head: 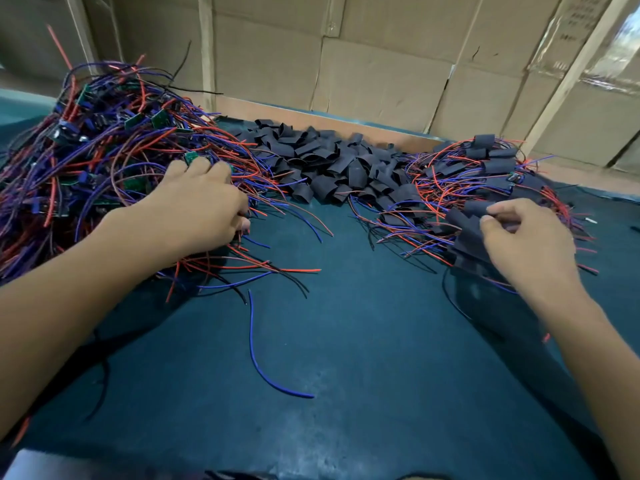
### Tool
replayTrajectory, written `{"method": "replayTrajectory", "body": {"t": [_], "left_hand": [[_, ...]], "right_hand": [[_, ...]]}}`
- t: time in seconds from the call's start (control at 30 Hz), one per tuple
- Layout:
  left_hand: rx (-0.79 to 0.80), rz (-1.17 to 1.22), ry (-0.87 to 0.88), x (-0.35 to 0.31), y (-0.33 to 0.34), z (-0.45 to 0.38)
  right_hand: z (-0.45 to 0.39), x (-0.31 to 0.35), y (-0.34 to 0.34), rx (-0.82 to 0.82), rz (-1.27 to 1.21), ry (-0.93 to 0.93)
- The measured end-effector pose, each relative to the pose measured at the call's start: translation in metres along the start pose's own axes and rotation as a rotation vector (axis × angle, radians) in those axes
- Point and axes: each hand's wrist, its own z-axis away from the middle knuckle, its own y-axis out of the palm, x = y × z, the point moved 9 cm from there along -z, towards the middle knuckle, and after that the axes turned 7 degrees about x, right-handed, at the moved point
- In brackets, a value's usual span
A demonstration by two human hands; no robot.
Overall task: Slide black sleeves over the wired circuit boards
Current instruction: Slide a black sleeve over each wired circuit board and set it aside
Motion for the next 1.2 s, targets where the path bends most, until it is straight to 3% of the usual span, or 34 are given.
{"method": "replayTrajectory", "body": {"t": [0.17,0.37,0.43,0.57,0.67,0.87,1.0,1.2], "left_hand": [[0.02,0.016,-0.052,0.004,0.0,-0.005],[-0.254,-0.031,0.081,-0.003,-0.021,0.007],[-0.277,-0.069,0.153,-0.011,-0.018,0.009],[-0.222,-0.002,0.231,-0.016,-0.009,0.001],[-0.084,0.227,0.255,-0.019,-0.001,-0.009],[-0.094,0.699,0.497,-0.059,-0.018,0.017],[0.017,0.617,0.538,-0.081,-0.01,0.025],[-0.099,0.547,0.563,-0.094,-0.02,0.033]], "right_hand": [[0.007,0.015,-0.007,-0.062,-0.035,-0.084],[0.014,0.027,-0.002,-0.061,-0.058,-0.203],[0.015,0.029,0.0,-0.064,-0.076,-0.23],[0.016,0.032,-0.001,-0.088,-0.091,-0.268],[0.018,0.035,0.001,-0.09,-0.094,-0.298],[0.018,0.038,0.006,-0.062,-0.103,-0.314],[0.022,0.043,-0.002,-0.125,-0.174,-0.367],[0.029,0.075,0.013,-0.132,-0.179,-0.539]]}}
